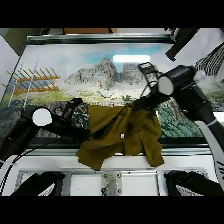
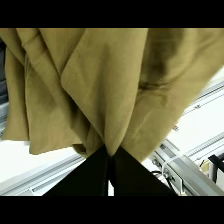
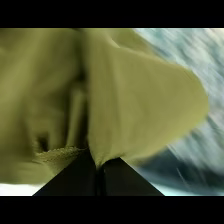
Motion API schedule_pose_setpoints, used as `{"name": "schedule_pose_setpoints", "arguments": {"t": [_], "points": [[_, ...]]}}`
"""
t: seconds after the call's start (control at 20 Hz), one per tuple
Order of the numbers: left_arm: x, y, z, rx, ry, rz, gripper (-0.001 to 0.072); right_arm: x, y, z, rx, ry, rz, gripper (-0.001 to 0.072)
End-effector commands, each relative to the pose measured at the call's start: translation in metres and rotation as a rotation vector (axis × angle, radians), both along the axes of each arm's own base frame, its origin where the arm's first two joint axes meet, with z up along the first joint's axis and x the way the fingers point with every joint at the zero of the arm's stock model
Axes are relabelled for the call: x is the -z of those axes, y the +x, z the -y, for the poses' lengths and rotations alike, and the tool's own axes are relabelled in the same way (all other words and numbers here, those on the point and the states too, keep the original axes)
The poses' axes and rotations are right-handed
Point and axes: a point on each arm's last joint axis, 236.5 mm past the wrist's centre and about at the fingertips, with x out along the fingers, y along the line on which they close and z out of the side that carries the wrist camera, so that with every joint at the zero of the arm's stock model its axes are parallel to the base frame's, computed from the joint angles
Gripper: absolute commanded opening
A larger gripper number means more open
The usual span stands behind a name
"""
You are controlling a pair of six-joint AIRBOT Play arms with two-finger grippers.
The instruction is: Fold the clothes and pants, and hang the long-sleeved shirts on hangers.
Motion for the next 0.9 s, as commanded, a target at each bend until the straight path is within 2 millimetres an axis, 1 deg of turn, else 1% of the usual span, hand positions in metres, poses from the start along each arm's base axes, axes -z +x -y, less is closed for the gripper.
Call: {"name": "schedule_pose_setpoints", "arguments": {"t": [0.0, 0.05, 0.1, 0.15, 0.2, 0.25, 0.4, 0.45, 0.5, 0.55, 0.6, 0.65, 0.75, 0.85], "points": [[0.006, 0.005, 0.001, 0.006, 0.013, -0.021, 0.0012, 0.014, 0.013, -0.1, -0.132, 0.195, 0.085, 0.0024], [0.008, 0.006, 0.001, 0.009, 0.016, -0.027, 0.0012, 0.016, 0.013, -0.117, -0.161, 0.23, 0.1, 0.0105], [0.008, 0.005, 0.001, 0.008, 0.017, -0.027, 0.0013, 0.017, 0.012, -0.131, -0.199, 0.256, 0.108, 0.0471], [0.009, 0.005, 0.001, 0.008, 0.017, -0.028, 0.0013, 0.015, 0.011, -0.136, -0.232, 0.271, 0.115, 0.072], [0.009, 0.005, 0.001, 0.007, 0.017, -0.029, 0.0013, 0.012, 0.012, -0.134, -0.24, 0.266, 0.126, 0.072], [0.009, 0.005, 0.001, 0.008, 0.017, -0.03, 0.0012, 0.008, 0.013, -0.126, -0.231, 0.26, 0.128, 0.072], [0.009, 0.005, 0.001, 0.007, 0.017, -0.03, 0.0013, -0.008, 0.007, -0.075, -0.209, 0.207, 0.093, 0.072], [0.009, 0.005, 0.001, 0.006, 0.016, -0.027, 0.0012, -0.009, 0.006, -0.056, -0.179, 0.196, 0.084, 0.072], [0.009, 0.006, 0.001, 0.006, 0.016, -0.026, 0.0012, -0.003, 0.003, -0.036, -0.129, 0.194, 0.062, 0.072], [0.009, 0.006, 0.001, 0.006, 0.016, -0.026, 0.0013, 0.007, -0.003, -0.025, -0.092, 0.205, 0.032, 0.072], [0.009, 0.006, 0.001, 0.005, 0.015, -0.025, 0.0012, 0.02, -0.01, -0.022, -0.063, 0.24, -0.006, 0.072], [0.009, 0.007, 0.002, 0.003, 0.012, -0.02, 0.0013, 0.035, -0.015, -0.029, -0.038, 0.292, -0.039, 0.072], [0.009, 0.009, 0.003, -0.002, 0.007, -0.012, 0.0013, 0.06, -0.018, -0.047, -0.04, 0.373, -0.055, 0.072], [0.009, 0.01, 0.003, -0.003, 0.006, -0.008, 0.0012, 0.081, -0.02, -0.061, -0.046, 0.405, -0.098, 0.072]]}}
